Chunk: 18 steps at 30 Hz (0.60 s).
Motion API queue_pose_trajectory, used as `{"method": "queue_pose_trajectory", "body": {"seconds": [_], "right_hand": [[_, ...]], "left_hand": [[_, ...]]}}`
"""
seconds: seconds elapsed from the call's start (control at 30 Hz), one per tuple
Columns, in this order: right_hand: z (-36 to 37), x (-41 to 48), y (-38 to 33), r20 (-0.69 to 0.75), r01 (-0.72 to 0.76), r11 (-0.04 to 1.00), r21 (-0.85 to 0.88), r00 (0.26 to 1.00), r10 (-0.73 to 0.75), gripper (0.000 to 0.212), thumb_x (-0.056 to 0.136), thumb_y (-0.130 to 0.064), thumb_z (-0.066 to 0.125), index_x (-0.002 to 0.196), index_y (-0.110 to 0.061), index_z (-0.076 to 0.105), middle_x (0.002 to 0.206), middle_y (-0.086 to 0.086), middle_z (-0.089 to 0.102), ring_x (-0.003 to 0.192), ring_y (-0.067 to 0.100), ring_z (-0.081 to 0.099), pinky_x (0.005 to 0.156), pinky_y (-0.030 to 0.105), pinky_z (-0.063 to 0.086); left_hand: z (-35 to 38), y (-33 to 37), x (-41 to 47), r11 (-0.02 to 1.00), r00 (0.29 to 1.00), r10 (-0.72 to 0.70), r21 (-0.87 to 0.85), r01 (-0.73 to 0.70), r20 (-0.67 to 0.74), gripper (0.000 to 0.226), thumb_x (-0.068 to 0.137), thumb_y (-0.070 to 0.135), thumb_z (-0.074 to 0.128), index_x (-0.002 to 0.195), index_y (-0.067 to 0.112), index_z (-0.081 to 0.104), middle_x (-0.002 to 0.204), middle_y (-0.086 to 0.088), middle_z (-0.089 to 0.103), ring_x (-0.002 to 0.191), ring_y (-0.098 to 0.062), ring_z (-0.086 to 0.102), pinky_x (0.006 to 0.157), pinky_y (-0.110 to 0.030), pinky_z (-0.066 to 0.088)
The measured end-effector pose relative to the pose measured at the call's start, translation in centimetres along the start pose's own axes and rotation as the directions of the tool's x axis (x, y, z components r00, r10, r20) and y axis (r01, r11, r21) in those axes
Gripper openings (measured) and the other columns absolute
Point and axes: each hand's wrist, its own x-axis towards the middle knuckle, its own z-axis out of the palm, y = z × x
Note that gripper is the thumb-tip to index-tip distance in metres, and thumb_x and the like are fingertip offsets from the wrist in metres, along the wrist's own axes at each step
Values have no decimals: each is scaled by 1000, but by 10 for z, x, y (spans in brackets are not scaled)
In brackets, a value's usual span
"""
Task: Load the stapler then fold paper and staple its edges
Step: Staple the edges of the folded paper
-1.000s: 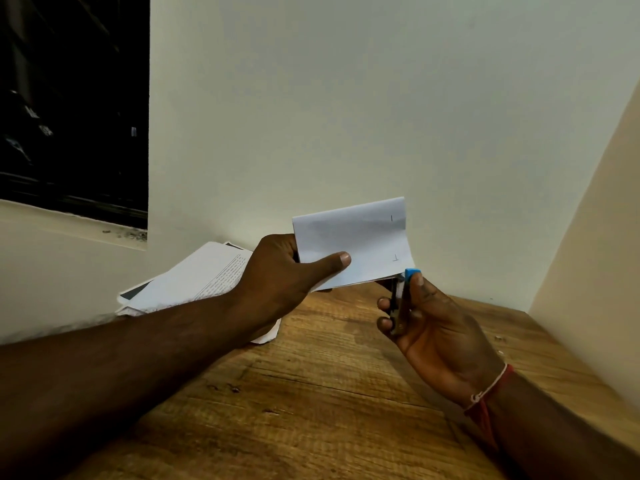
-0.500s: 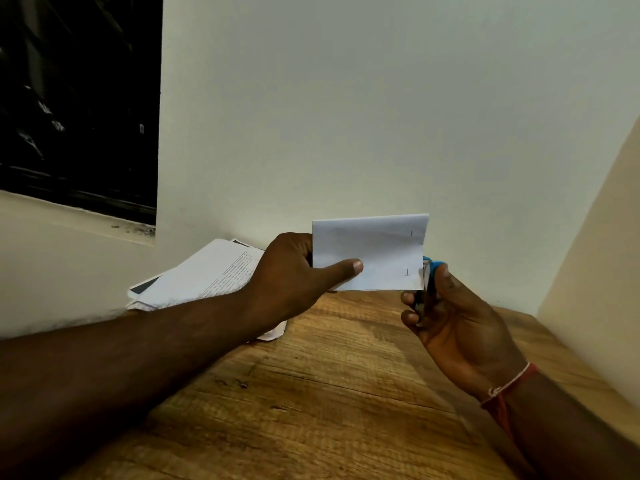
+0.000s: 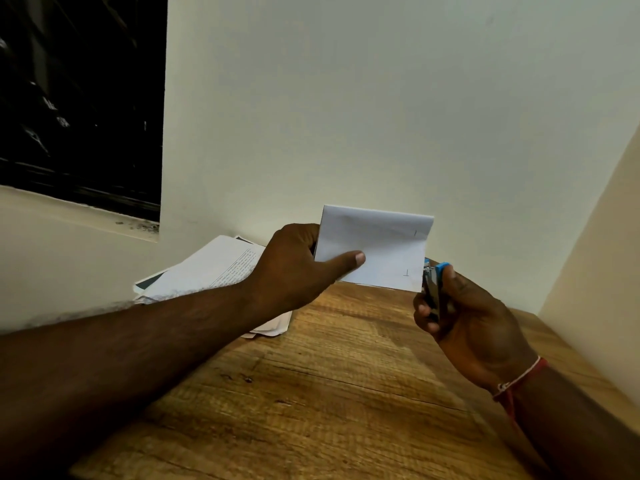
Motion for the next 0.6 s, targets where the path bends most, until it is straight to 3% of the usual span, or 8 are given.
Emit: {"method": "queue_pose_trajectory", "body": {"seconds": [0.1,0.27,0.4,0.47,0.53,0.6], "right_hand": [[-4,0,2,0,-12,999,40,1000,12,34,102,-38,56,98,-12,77,91,7,59,75,20,54,56,29,40],[-6,1,2,36,-17,1000,-2,999,17,51,77,-54,90,101,-11,77,90,7,61,75,19,58,57,28,41],[-6,0,2,28,-18,1000,-16,999,18,43,77,-48,91,95,-12,77,88,8,61,74,20,58,56,27,42],[-6,-1,3,30,-19,1000,-20,999,19,48,74,-52,94,95,-12,77,87,9,58,74,20,58,56,28,42],[-4,-2,2,23,-15,999,-51,1000,17,59,69,-57,97,99,-11,78,89,10,58,74,20,59,56,29,41],[-3,-2,2,29,-9,995,-95,999,12,62,69,-58,97,103,-10,79,88,8,61,74,19,59,57,31,41]], "left_hand": [[-1,1,0,1000,1000,9,25,-9,7,26,93,44,90,75,39,72,78,12,77,79,-13,78,70,-27,55],[0,3,-2,998,1000,20,63,-21,21,20,93,48,89,83,35,77,80,10,78,77,-12,77,67,-25,52],[-1,4,-3,994,999,33,99,-36,37,19,93,49,89,87,35,78,74,15,74,69,-1,70,62,-13,46],[-1,6,-4,993,999,28,110,-32,43,20,93,49,88,86,35,77,73,16,72,68,0,69,60,-9,44],[-1,6,-5,995,999,22,101,-26,44,20,94,50,88,89,32,80,78,13,76,73,-3,72,62,-12,46],[-1,5,-5,998,999,11,68,-13,38,24,94,49,88,94,25,84,85,6,82,79,-10,78,65,-24,54]]}}
